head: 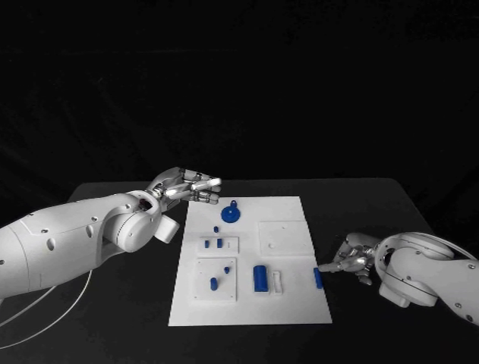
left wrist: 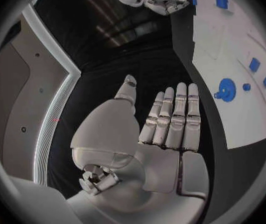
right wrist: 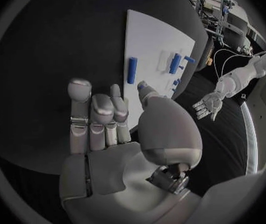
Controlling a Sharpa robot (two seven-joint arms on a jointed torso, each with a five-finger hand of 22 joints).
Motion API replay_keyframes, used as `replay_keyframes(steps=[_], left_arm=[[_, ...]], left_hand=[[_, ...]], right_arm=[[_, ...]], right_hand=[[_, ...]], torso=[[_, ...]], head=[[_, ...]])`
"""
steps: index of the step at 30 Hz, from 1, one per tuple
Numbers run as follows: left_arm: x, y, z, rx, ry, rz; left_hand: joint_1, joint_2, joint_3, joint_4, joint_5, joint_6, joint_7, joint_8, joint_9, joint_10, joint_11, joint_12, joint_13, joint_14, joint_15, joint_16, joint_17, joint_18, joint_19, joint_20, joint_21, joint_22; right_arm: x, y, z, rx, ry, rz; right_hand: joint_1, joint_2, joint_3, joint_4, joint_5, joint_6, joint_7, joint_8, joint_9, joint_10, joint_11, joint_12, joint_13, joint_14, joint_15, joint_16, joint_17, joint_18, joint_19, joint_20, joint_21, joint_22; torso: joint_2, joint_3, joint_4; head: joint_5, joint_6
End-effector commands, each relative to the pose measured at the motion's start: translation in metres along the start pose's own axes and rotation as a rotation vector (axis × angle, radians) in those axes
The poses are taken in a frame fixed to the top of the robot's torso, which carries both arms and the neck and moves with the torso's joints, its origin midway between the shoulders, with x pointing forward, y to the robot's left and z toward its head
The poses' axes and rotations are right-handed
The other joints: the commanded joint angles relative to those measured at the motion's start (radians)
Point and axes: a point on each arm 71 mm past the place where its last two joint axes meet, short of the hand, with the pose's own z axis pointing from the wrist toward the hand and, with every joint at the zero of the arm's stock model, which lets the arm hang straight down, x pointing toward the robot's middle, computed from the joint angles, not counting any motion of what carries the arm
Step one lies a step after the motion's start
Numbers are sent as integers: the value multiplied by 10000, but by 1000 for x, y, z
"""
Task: Assemble the parts on the task board
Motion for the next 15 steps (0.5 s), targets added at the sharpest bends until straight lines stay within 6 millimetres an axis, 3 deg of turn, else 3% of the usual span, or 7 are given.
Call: replay_keyframes(steps=[1,11,15], left_arm=[[2,-1,0,128,70,-72],[3,1,0,89,133,-94],[3,1,0,71,148,-100]], left_hand=[[32,84,-37,-65,5,38,13,42,5,82,-21,-15,17,55,-18,-25,5,124,-29,-27,29,8],[23,93,-44,-59,3,49,9,45,5,100,-24,-16,16,56,-21,-24,5,120,-32,-27,27,7],[23,93,-44,-59,3,49,9,45,5,100,-24,-16,16,56,-21,-24,5,120,-32,-27,27,7]], right_arm=[[10,0,2,320,544,-314],[30,9,7,217,761,-267],[34,11,11,270,676,-508]], right_hand=[[-17,150,-395,165,-59,-38,-42,-37,45,-33,18,-51,-12,-18,61,-67,0,73,463,24,-73,-16],[-45,289,-484,66,19,-96,-32,-39,74,-31,24,-26,3,-11,62,-54,16,87,468,27,-84,-20],[-81,573,-310,-362,24,-41,-40,-41,105,-35,18,-27,-3,-9,59,-51,18,91,466,29,-78,-29]], torso=[[8,-12,28],[9,-21,11],[5,-24,10]], head=[[-66,-16],[-29,-42],[-26,-43]])
